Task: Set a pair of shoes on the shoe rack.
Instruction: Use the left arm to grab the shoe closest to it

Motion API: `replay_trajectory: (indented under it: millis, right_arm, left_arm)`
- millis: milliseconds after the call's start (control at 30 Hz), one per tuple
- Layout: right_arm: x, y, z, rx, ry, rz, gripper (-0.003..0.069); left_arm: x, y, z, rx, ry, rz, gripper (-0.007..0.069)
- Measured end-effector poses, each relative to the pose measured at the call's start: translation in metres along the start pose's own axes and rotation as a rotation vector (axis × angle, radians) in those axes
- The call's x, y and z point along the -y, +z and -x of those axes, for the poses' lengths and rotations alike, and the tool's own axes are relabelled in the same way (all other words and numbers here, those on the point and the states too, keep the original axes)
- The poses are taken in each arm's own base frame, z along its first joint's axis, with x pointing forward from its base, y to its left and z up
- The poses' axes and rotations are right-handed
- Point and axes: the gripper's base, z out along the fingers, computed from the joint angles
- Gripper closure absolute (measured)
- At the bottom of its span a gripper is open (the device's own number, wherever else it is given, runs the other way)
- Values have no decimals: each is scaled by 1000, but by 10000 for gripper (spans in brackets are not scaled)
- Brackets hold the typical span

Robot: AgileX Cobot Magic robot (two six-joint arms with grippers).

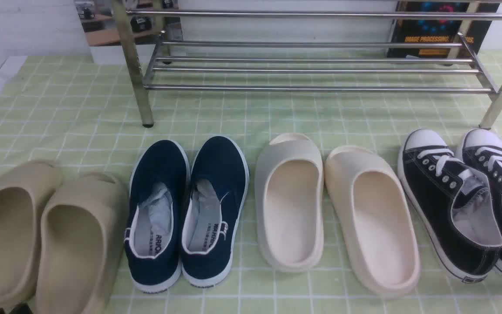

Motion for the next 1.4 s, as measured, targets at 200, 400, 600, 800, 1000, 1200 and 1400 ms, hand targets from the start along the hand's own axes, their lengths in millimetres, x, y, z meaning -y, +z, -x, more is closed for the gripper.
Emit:
replay_trajectory:
  millis: [200, 400, 600, 800, 1000, 1200, 1400]
  right_arm:
    - [0, 0, 0, 0, 0, 0, 419]
    - [0, 0, 0, 0, 0, 0, 419]
    - [0, 0, 0, 0, 0, 0, 419]
    - [0, 0, 0, 0, 0, 0, 419]
    - [0, 0, 0, 0, 0, 0, 419]
    - [0, 0, 0, 0, 0, 0, 419]
    - [0, 0, 0, 0, 0, 0, 419]
  left_arm:
    - [0, 0, 0, 0, -4, -1, 386]
    - [0, 0, 0, 1, -10, -4, 386]
    - [4, 0, 2, 16, -97, -42, 386]
    - [17, -2, 5, -6, -589, -195, 386]
    - [24, -4, 12, -17, -1006, -311, 386]
    - [23, -4, 15, 13, -1048, -318, 386]
    - [33, -15, 33, 28, -901, -376, 387]
